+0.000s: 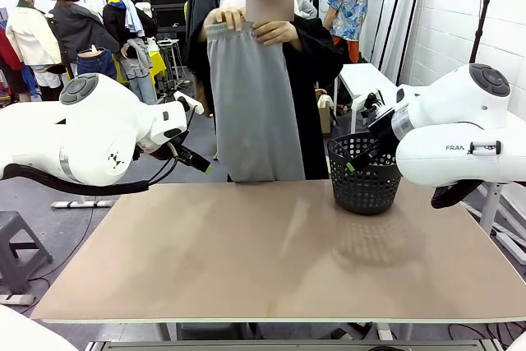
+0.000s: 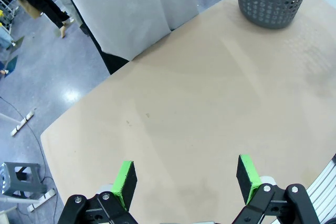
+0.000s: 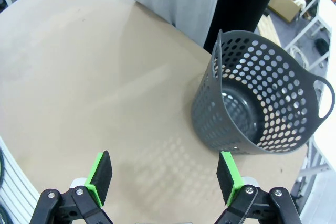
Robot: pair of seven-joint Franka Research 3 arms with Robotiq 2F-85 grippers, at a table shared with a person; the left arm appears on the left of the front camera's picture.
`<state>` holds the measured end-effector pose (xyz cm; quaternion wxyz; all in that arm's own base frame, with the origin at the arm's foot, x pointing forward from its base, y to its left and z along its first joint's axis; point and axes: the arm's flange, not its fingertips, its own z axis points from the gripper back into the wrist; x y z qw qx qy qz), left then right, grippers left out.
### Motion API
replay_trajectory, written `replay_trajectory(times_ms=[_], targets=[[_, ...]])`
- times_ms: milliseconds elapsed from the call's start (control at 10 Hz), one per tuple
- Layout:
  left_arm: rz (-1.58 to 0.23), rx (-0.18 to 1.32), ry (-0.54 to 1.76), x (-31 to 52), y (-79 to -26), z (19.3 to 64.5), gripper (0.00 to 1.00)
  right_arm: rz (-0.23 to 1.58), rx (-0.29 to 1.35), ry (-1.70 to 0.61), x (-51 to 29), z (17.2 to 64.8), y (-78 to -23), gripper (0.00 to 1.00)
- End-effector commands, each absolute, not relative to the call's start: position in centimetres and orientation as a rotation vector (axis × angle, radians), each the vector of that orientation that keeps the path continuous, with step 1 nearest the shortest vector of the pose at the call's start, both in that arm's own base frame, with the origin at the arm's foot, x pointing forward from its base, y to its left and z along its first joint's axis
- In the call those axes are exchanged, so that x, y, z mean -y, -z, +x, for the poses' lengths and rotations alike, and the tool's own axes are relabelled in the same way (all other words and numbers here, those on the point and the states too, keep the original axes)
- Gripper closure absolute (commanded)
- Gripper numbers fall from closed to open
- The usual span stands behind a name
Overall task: Fold the training pants.
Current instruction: Grab both ends of the Training pants handed by a person.
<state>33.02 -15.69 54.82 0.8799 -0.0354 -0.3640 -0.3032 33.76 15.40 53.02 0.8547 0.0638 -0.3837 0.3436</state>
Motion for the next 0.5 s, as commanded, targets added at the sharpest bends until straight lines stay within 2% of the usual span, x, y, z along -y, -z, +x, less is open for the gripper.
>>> replay_trajectory(times_ms=[0,400], targets=[[-0.074,0.757,0.632,15.69,-54.77,33.05,0.0,0.133,0.807,-0.721,-15.34,33.78,-53.04,0.0],[-0.074,0.757,0.632,15.69,-54.77,33.05,0.0,0.133,0.807,-0.721,-15.34,33.78,-53.04,0.0]])
